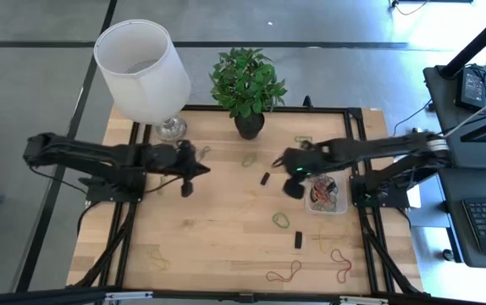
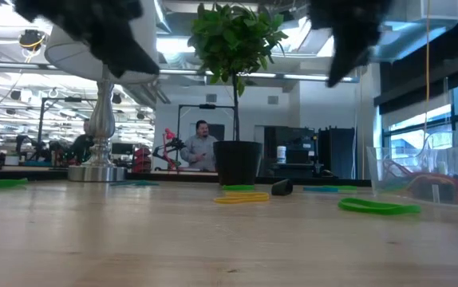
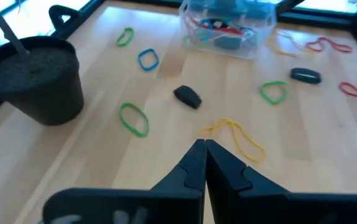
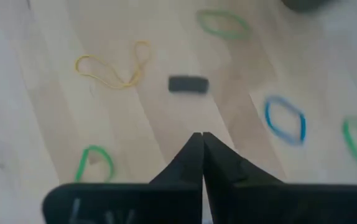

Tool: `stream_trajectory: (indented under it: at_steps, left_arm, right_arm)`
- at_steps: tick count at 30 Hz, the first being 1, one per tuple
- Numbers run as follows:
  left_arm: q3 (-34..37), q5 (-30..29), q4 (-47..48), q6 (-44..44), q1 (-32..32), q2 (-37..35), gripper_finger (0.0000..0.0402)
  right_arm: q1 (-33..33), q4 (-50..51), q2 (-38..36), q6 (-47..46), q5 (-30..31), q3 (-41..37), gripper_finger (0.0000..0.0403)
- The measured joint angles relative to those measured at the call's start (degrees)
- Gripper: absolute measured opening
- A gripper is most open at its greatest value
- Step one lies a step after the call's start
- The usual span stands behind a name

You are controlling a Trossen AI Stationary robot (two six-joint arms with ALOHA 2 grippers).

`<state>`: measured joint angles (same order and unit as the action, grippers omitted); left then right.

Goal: Pick and place rubber bands into bin
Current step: Put the black rubber band into the transparent bin

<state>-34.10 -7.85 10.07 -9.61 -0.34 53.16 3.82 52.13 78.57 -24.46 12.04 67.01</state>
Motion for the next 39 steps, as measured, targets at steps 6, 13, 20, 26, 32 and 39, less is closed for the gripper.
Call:
stream_trajectory:
  at_steps: [6, 13, 20, 26, 32, 39]
  left_arm:
    - [4.5, -6.13, 2.15, -0.6, -8.05, -9.31, 0.0002]
    - [7.62, -9.21, 3.56, -3.51, -14.6, -14.17, 0.0002]
    - [8.45, -9.23, 5.01, -7.68, -18.45, -14.42, 0.0002]
    - [8.45, -10.54, 6.51, -7.86, -19.79, -14.42, 0.0001]
    - [8.45, -10.68, 6.56, -8.13, -19.84, -14.42, 0.0002]
    - [8.45, -12.63, 6.5, -8.31, -19.82, -14.4, 0.0003]
  right_arm:
    - [-0.52, -0.52, 15.48, 16.6, 0.04, 10.12, 0.0044]
    - [-2.42, 0.84, 29.69, 33.88, -0.09, 16.21, 0.0121]
    - [-3.96, 1.13, 35.51, 49.71, -1.41, 16.74, 0.021]
    - [-5.31, -3.42, 37.36, 61.87, -0.97, 15.85, 0.0243]
    - [-5.65, -3.63, 39.57, 68.53, -1.01, 13.81, 0.0211]
    - [-5.37, -2.47, 40.15, 60.53, -1.36, 12.56, 0.0081]
